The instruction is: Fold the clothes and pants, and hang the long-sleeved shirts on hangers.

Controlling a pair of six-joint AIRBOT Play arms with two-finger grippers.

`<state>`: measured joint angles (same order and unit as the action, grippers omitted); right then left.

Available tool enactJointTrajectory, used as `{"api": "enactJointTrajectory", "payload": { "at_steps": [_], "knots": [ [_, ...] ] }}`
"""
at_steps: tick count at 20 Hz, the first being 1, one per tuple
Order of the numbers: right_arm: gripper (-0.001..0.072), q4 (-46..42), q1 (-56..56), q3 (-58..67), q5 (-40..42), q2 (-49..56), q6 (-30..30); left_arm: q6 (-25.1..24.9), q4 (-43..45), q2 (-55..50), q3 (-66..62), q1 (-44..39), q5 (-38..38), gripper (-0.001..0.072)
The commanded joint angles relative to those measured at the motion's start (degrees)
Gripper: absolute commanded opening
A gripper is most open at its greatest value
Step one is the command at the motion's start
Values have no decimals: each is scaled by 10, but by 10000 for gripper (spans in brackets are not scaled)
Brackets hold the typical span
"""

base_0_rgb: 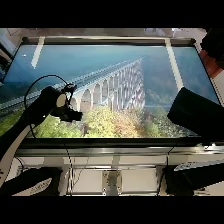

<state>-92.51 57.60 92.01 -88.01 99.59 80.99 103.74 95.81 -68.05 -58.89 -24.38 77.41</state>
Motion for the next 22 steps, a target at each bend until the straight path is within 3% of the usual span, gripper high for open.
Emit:
{"api": "enactJointTrajectory", "payload": {
  "at_steps": [1, 5, 6, 7, 8, 9, 15, 19, 22],
  "knots": [
    [439, 50, 41, 0, 7, -31, 12, 0, 2, -4, 7, 4, -14, 53],
    [448, 155, -20, 0, 16, -100, -1, 0, 0, -5, 7, 4, -13, 53],
    [356, 164, -47, 0, 17, -117, -2, 0, 0, -5, 7, 4, -13, 53],
    [167, 172, -83, -1, 14, -135, -11, 0, 0, -5, 7, 4, -13, 53],
    [67, 179, -122, -4, 11, -151, -12, 0, 0, -5, 7, 4, -13, 53],
    [32, 188, -171, -8, 3, -166, -12, 0, 0, -5, 7, 4, -13, 53],
    [23, 177, -511, -68, 7, -189, 5, 0, 0, -5, 7, 4, -13, 52],
    [22, 72, -725, -139, 44, -177, 31, 0, 0, -5, 7, 4, -13, 53],
    [22, 60, -819, -175, 50, -152, 56, 0, 0, -5, 7, 4, -13, 53]
  ]
}}
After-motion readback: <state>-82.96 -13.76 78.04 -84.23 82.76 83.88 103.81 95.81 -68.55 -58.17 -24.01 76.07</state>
